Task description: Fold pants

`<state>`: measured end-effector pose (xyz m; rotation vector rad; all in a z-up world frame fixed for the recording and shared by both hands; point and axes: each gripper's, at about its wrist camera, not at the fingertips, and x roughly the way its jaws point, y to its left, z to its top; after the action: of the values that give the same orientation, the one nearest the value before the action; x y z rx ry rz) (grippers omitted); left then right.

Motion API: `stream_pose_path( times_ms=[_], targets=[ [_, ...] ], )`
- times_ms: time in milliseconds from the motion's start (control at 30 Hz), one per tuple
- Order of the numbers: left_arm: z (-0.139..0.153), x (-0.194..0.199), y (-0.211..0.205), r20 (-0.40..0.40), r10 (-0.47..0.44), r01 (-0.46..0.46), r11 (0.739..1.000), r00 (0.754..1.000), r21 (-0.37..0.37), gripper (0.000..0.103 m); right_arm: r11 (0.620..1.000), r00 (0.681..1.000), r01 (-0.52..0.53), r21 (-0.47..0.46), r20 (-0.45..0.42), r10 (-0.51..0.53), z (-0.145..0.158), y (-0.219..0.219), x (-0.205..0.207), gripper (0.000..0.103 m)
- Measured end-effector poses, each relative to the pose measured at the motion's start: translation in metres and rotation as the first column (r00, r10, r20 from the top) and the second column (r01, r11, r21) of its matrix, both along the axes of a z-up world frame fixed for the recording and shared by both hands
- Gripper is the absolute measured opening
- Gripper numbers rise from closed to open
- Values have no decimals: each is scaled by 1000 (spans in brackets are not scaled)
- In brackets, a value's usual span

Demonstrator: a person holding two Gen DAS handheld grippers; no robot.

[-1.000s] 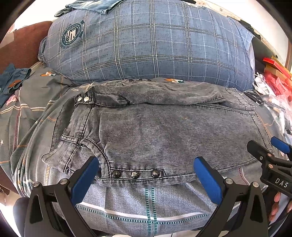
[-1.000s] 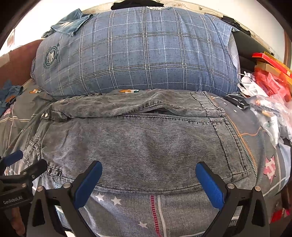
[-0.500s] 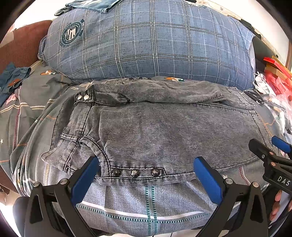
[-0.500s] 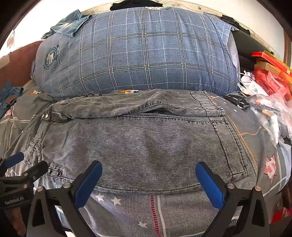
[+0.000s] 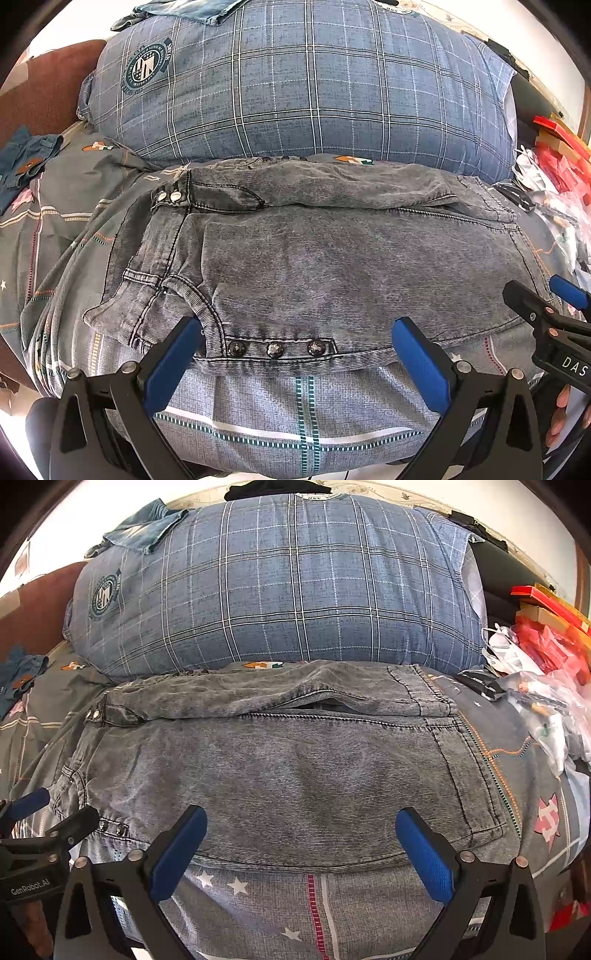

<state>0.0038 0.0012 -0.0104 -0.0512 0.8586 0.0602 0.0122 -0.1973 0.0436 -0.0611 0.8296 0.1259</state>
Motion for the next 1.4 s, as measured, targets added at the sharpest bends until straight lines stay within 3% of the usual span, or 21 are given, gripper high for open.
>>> stream_pose_path(
  times_ms=[667, 800, 967, 1167, 1267, 1400],
  targets=[
    [-2, 2, 6, -4, -10, 10, 1000, 1000, -15, 103, 1000, 1000, -8, 2, -4, 8, 1, 1, 1, 103],
    [-3, 10, 18, -31, -46, 42, 993, 998, -106, 103, 999, 1000, -14, 30, -24, 15, 1, -6, 7, 103],
    [8, 27, 33, -19, -50, 48, 995, 999, -82, 103, 992, 998, -25, 124, -49, 31, 11, -32, 26, 103],
    [31, 76, 85, 6, 7, -6, 995, 1000, -98, 103, 981, 1000, 26, 194, -22, -22, 46, -91, 100, 103],
    [38, 116, 117, -3, 41, -41, 992, 999, -118, 103, 971, 996, 58, 231, -72, -42, 46, -119, 158, 103],
    [31, 164, 149, -54, 53, -61, 986, 997, -155, 103, 972, 970, 138, 190, -225, -94, 17, -151, 241, 101]
  ],
)
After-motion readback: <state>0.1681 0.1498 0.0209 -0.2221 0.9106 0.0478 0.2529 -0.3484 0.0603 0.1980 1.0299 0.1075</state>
